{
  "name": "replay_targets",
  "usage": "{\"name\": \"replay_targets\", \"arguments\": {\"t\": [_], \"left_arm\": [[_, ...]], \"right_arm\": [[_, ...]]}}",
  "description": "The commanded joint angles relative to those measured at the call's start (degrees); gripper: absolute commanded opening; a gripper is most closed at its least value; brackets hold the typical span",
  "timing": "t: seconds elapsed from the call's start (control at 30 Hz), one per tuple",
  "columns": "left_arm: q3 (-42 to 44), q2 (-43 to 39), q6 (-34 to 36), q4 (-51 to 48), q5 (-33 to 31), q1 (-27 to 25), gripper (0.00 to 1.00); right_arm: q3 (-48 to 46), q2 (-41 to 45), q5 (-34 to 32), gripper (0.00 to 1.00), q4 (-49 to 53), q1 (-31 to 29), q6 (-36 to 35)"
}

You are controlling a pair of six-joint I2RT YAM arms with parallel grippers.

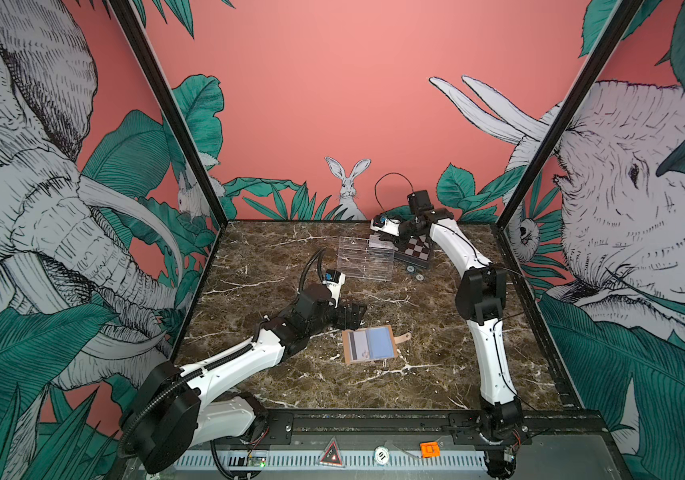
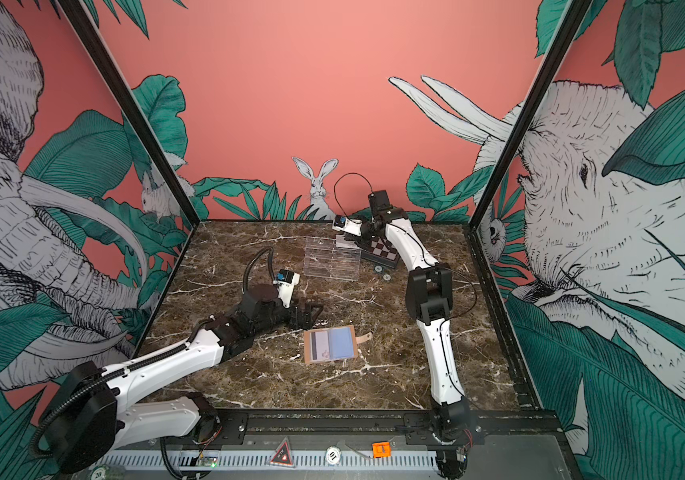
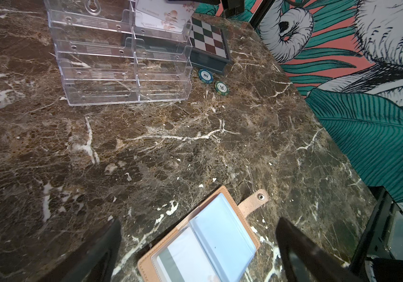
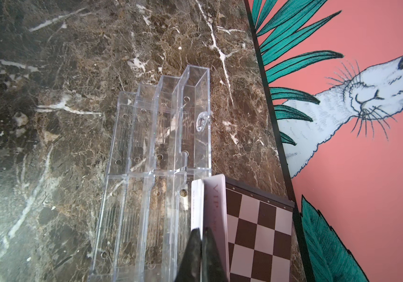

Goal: Take the credit cards out of the card holder

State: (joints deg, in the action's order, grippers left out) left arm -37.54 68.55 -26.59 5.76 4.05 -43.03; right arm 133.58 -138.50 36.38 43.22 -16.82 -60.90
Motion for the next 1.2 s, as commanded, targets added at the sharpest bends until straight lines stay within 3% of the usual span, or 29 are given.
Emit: {"name": "replay_targets", "arguments": {"t": [0.0, 0.53, 0.8, 1.17], "left_arm": [[0.4, -0.3, -0.4, 1.2, 0.4, 0.2, 0.99], [0.8, -0.7, -0.3, 1.1, 0.6, 0.2, 0.99], [0.8, -0.6, -0.7, 0.8, 0.5, 0.1, 0.99], [0.7, -0.2, -1.1, 0.8, 1.2, 0.2, 0.99]], "right_arm": [[1.5, 1.7, -0.3, 0.0, 0.7, 0.2, -0.5], [1.4, 0.7, 1.2, 0.0, 0.9, -0.6, 0.5], [1.4, 0.2, -1.5, 0.19, -3.1, -1.0, 3.3], [1.5, -0.4, -4.6, 0.25, -6.2, -1.6, 4.9]]}}
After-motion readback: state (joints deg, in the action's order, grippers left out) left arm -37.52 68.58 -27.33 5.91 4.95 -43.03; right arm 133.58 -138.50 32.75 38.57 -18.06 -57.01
